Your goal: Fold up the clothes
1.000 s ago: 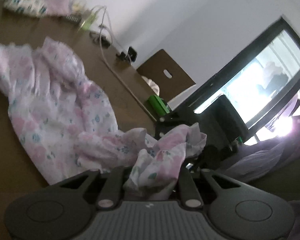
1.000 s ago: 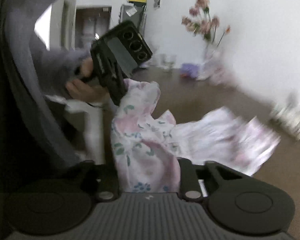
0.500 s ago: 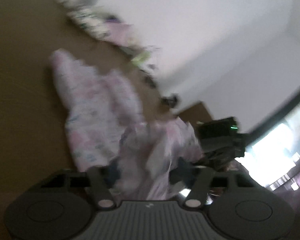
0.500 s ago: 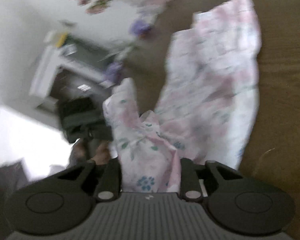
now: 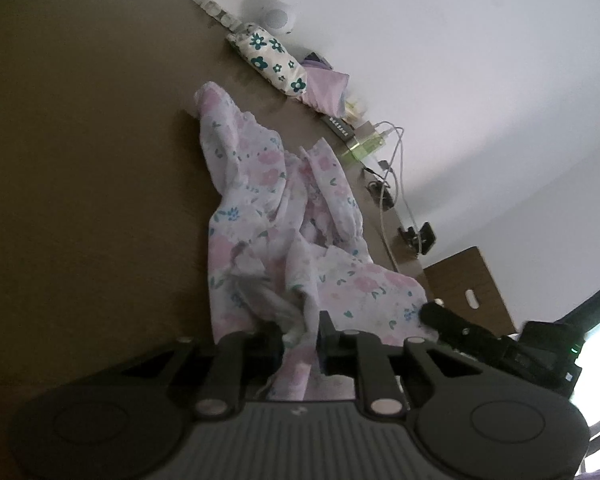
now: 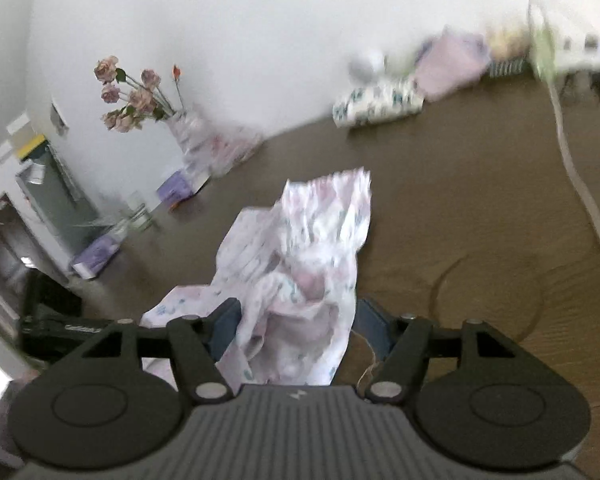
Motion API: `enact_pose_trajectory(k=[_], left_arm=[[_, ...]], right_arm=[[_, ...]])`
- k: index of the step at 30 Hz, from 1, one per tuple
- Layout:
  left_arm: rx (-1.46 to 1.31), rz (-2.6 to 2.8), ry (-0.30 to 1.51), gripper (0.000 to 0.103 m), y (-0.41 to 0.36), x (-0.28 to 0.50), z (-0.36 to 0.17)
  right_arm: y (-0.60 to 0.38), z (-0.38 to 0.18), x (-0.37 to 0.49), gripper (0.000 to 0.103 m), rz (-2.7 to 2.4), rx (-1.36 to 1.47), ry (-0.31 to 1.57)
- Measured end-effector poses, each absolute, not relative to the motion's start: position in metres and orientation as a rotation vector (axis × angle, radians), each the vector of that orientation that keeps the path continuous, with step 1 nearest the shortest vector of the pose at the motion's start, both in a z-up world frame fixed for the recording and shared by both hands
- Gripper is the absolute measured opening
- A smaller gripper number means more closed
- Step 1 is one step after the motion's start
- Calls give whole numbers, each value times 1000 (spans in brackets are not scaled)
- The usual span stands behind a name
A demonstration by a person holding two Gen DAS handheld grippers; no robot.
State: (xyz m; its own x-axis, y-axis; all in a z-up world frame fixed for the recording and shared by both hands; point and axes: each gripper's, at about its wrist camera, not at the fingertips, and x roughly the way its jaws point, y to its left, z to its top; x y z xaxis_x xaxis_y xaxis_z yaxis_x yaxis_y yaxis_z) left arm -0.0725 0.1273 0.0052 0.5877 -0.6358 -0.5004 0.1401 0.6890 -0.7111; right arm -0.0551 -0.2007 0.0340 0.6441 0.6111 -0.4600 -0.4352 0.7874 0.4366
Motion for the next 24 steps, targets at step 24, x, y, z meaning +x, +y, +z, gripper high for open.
enact_pose_trajectory(k=[24], left_arm=[[-508,-238,524,72,146,-112,60]], right_arm=[[-198,73,-80,66,409,120,409]])
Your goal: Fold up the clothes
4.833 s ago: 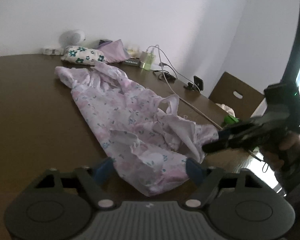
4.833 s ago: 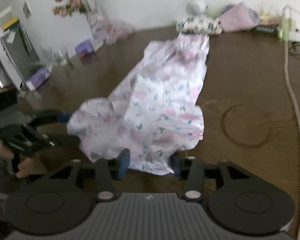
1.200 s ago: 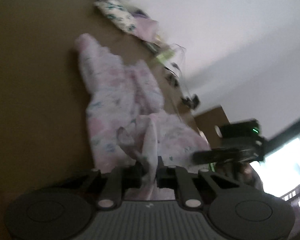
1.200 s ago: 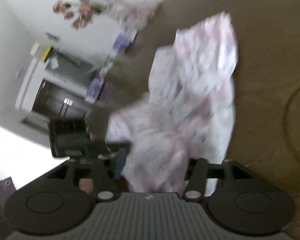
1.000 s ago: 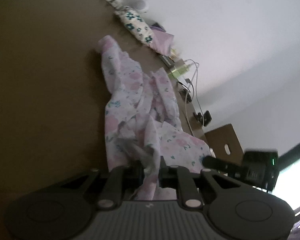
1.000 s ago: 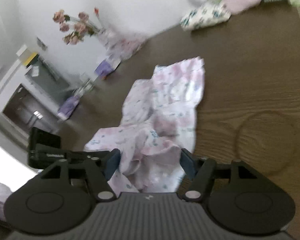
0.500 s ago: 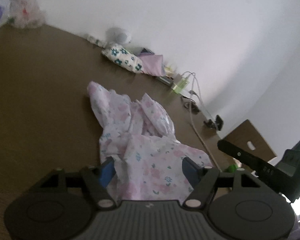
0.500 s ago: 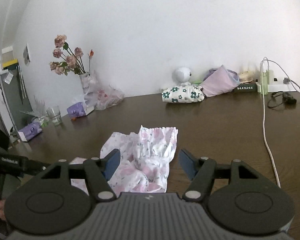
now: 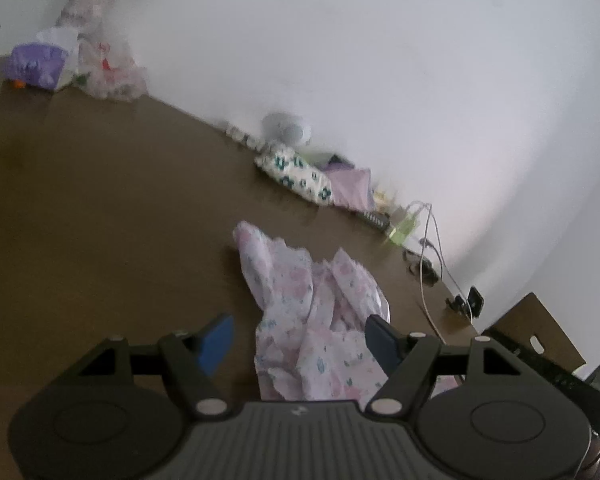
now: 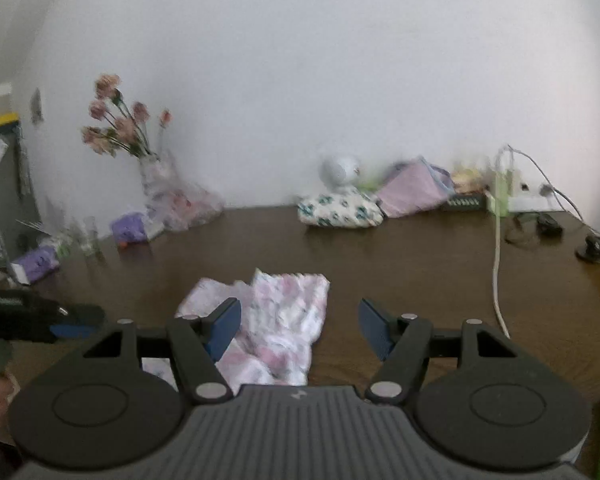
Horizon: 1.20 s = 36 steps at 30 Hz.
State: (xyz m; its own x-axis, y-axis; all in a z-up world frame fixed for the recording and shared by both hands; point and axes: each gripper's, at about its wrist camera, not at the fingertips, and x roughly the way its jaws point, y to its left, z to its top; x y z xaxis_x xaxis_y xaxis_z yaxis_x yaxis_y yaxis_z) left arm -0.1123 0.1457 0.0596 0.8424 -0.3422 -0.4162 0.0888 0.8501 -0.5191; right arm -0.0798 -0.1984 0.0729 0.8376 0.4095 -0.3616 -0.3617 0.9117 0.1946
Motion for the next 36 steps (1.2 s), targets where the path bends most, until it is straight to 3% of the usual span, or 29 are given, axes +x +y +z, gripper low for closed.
enact_pose_trajectory(k=[5,12,16,18,19,21,23,27,30,31,32,34,36], left_arm=[[-533,-192,510,70,161,-111,67],[-477,-305,555,69,127,-106,59],[-468,-300,643,49,113,-92,44],[-477,-288,668,30,112,-89,38],[-494,-304,669,13,113,-87,35],[-559,-312,679,9,118,-83,29],[-641,-334,668,5,123,-82,25],[-748,-315,630,7,130,-78,19],[-739,-270,666,18,132,-75,15],[-737,-292,651,27,133,-79,18],[-732,-307,624,47,135,-83,21],[-677,-282,572,74,137,-91,28],[-605,-243,598,59,134,-87,28]], right_arm=[[-205,71,-75,66,417,174,445],[-187,74,-82,63,513,127,460],[-172,58,-75,60,526,105,522],[-166,49,-71,39,531,101,555],[-165,43,-68,28,532,121,576],[-165,31,-60,22,527,171,631],[-168,21,-54,5,526,232,684],[-182,17,-52,5,531,348,696],[-189,16,-51,18,486,378,704],[-185,19,-55,22,478,336,687],[-181,24,-61,38,488,296,648],[-171,29,-67,50,515,234,602],[-161,31,-68,48,532,178,585]])
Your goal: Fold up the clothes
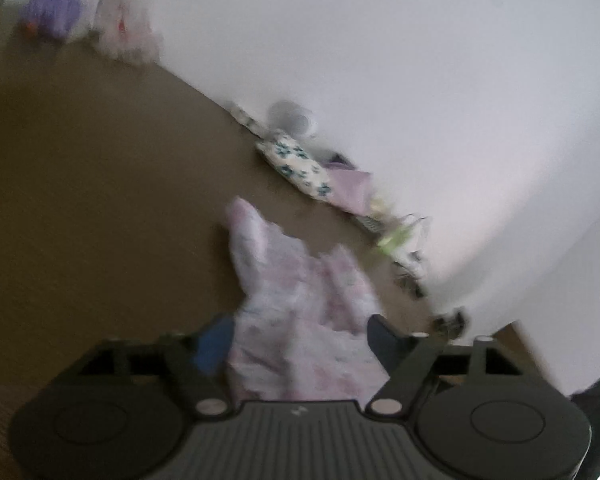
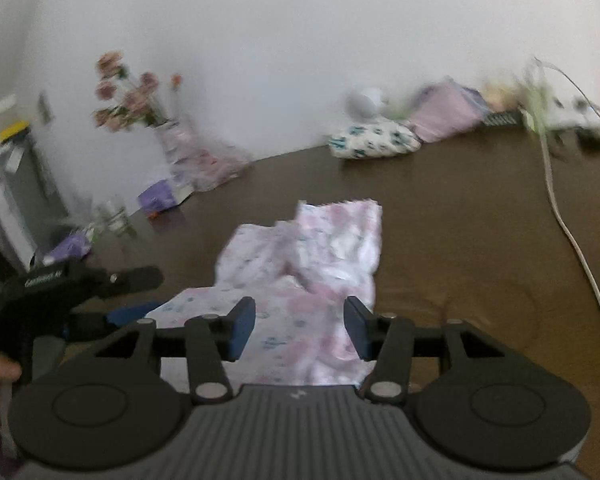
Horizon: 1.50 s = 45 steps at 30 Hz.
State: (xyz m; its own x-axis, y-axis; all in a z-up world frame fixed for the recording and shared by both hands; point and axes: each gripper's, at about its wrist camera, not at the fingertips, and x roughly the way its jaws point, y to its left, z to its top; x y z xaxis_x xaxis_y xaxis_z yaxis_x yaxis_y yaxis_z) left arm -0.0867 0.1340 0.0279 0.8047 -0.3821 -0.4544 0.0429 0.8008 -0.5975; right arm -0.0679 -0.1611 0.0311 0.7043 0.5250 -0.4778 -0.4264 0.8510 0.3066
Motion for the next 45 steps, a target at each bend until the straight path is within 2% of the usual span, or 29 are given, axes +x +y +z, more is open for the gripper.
enact_pose_trajectory(k=[1,2,4,10,12,15,18,20,21,25,30,33,36,38,39,40,41,42,43,44,45], left_arm=[[-584,-239,638,29,131,-80,25],[-578,-242,673,10,128,-74,21],[-557,-248,694,9,120,-70,18],[-549,-307,718,9,110,-61,9],[-577,-336,730,9,114,-56,7],[-572,-321,715,17,123,-58,11],[-346,-364,600,39,125,-87,37],[-135,-471,507,81,117,-111,53],[-32,-537,469,87,110,-123,57],[383,-708,389,88,70,-160,50],[676,-787,331,88,38,-191,22],[743,-822,274,89,32,-202,17],[721,-914,364,87,30,-200,14],[698,-974,436,77,31,-196,12],[677,-993,458,77,33,-194,12],[648,-1003,470,77,35,-191,13],[615,-1015,490,76,37,-186,16],[579,-1029,517,76,39,-181,19],[545,-1047,544,76,41,-176,21],[511,-1068,571,76,44,-170,22],[475,-1091,597,76,48,-164,24]], right_arm=[[-156,30,-66,38,532,153,593],[-153,24,-60,23,511,136,642],[-147,16,-50,20,472,102,719],[-126,55,-64,21,536,-102,494],[-110,51,-48,21,561,-168,519],[-96,30,-23,21,557,-184,649],[-97,16,-27,21,555,-194,669],[-99,14,-30,21,565,-196,660],[-99,15,-31,21,573,-200,669],[-103,19,-36,21,602,-212,702],[-109,23,-67,21,620,-241,729],[-115,24,-92,21,660,-246,731],[-122,27,-115,22,696,-244,740],[-130,27,-124,27,752,-239,730],[-136,28,-128,28,786,-234,716],[-144,32,-131,40,823,-226,689],[-152,36,-135,59,859,-218,661],[-160,40,-140,70,905,-219,624],[-167,44,-148,97,974,-241,561],[-174,48,-157,102,1042,-263,498],[-181,51,-165,103,1109,-284,433]])
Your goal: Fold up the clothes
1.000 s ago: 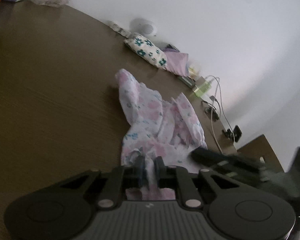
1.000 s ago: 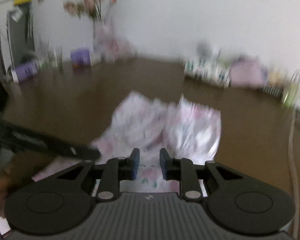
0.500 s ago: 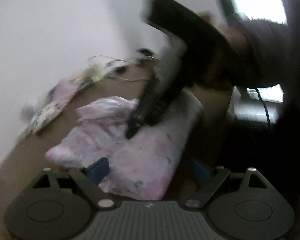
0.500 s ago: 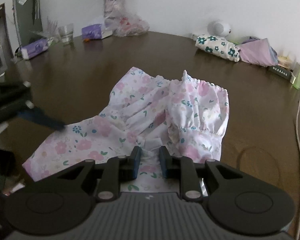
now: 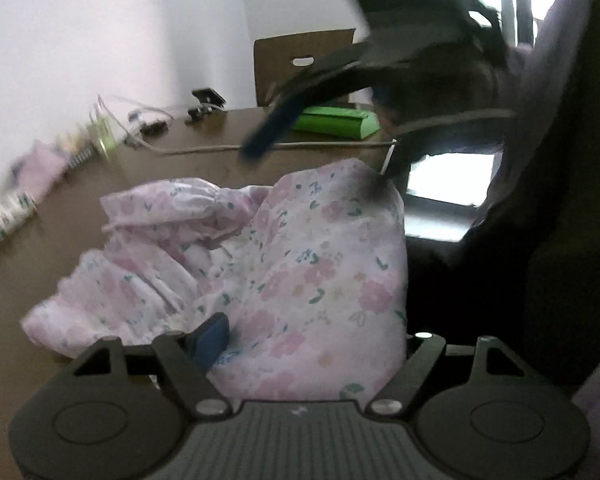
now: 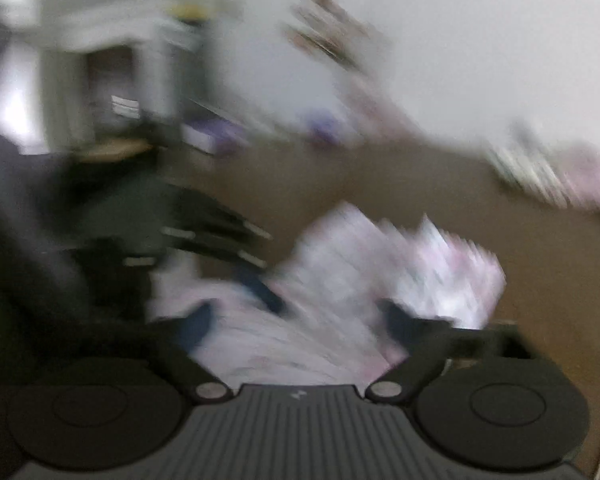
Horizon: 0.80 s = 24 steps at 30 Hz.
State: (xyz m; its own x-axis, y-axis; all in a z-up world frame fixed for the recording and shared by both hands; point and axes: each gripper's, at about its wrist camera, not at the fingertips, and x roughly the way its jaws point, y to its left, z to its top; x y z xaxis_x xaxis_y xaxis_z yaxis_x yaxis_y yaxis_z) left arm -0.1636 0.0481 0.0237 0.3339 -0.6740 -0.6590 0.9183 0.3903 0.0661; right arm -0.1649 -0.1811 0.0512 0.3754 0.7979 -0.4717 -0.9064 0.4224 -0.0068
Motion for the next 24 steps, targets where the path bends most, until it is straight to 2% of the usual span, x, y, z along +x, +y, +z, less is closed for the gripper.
enact_pose_trajectory(k=[6,7,8,10,13,15,16,17,18,19,21,22,24], left_arm=[[219,-1215,780,76,68,-133,33],[186,-1233,804,76,69,-133,33],[154,-1248,824,76,72,-130,33],[94,-1268,859,76,76,-123,32],[89,-1250,872,77,78,-121,37],[151,-1217,843,78,78,-130,47],[191,-1203,801,81,78,-136,53],[229,-1189,753,89,79,-144,58],[267,-1175,704,91,80,-151,63],[307,-1155,664,91,79,-158,64],[349,-1113,629,91,73,-161,57],[336,-1094,637,89,70,-159,53],[249,-1094,690,74,67,-147,43]], right_arm=[[-169,20,-179,101,1144,-645,330],[-166,14,-178,96,1124,-691,300],[-163,11,-174,83,1131,-714,300],[-156,10,-161,67,1188,-695,391],[-157,21,-129,65,1243,-490,569],[-165,26,-102,55,1269,-312,699],[-170,28,-90,47,1280,-225,759],[-175,28,-79,36,1293,-147,810],[-180,27,-70,31,1305,-80,853],[-183,25,-66,26,1319,-44,877],[-185,23,-61,25,1361,0,922],[-183,23,-62,24,1386,12,938],[-180,23,-64,24,1436,35,970]])
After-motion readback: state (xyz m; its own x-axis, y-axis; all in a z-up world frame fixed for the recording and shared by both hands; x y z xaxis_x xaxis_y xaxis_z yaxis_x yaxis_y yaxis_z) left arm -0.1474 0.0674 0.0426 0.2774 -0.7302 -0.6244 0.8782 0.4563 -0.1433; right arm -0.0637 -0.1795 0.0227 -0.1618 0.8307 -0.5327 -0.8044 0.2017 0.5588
